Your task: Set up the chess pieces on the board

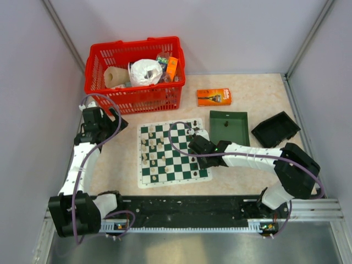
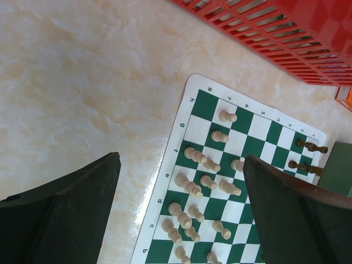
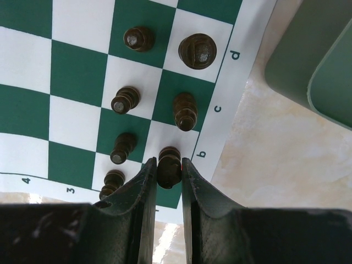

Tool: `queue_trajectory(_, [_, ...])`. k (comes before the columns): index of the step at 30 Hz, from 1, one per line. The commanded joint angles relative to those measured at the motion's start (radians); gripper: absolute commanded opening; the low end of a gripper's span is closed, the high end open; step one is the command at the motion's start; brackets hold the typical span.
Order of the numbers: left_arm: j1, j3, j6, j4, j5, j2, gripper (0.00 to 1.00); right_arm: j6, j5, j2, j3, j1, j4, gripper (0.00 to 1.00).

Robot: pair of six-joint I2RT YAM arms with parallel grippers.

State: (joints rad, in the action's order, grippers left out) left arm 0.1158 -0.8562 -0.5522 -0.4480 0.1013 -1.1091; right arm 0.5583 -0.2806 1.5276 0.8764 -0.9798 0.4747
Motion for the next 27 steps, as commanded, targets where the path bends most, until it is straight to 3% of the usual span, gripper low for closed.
queue_trajectory(1, [0.002, -0.003, -0.006, 0.042, 0.011, -0.001, 0.99, 0.002, -0.019, 0.000, -0.001, -0.016, -0.039, 0.15])
queue_trajectory(27, [0.001, 0.003, -0.003, 0.037, 0.003, 0.009, 0.98, 0.002, -0.029, 0.017, -0.002, -0.013, -0.025, 0.17])
